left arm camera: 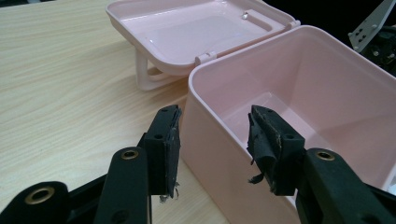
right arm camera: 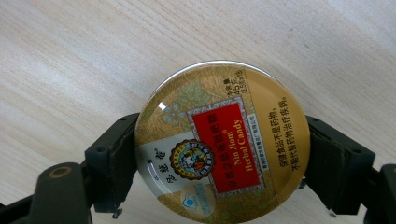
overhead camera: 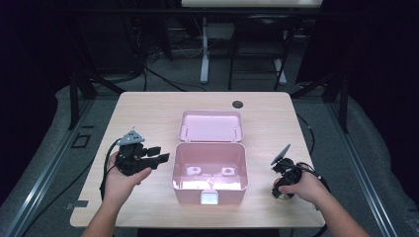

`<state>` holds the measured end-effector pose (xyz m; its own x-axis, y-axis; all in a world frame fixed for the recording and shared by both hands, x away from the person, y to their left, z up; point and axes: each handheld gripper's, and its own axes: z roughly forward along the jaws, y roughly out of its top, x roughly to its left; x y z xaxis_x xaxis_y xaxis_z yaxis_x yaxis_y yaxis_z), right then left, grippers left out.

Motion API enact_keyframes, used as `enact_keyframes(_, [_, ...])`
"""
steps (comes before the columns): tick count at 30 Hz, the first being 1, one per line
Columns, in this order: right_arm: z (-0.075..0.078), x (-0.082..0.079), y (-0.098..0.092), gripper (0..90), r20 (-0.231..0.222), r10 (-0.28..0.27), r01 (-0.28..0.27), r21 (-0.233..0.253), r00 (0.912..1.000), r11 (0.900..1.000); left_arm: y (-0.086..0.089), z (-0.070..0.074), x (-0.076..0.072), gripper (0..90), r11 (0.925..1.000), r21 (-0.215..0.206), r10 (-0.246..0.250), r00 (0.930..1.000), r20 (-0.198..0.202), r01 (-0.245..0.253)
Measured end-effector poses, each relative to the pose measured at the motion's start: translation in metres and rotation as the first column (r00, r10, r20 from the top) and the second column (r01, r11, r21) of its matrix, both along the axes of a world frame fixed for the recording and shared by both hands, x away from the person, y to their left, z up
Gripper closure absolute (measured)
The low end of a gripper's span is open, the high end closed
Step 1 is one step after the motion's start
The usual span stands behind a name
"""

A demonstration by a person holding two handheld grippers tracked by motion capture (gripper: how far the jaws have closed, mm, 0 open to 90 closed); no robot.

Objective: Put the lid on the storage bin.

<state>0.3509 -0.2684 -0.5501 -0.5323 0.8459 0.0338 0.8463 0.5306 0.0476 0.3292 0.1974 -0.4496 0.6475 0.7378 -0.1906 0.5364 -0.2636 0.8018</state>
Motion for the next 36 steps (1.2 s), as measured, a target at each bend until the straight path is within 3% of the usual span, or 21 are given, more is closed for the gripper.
enact_keyframes(20, [0.018, -0.002, 0.011, 19.8, 0.011, 0.022, -0.022, 0.000, 0.9997, 1.000, 0.000, 0.000, 0.000, 53.3, 1.0000, -0.001, -0.002, 1.0000, 0.001, 0.002])
enact_keyframes(36, [0.046, 0.000, 0.021, 19.8, -0.004, 0.093, -0.093, -0.025, 0.9956, 0.995, 0.001, 0.002, -0.001, 53.2, 1.0000, -0.001, -0.007, 1.0000, 0.000, 0.007])
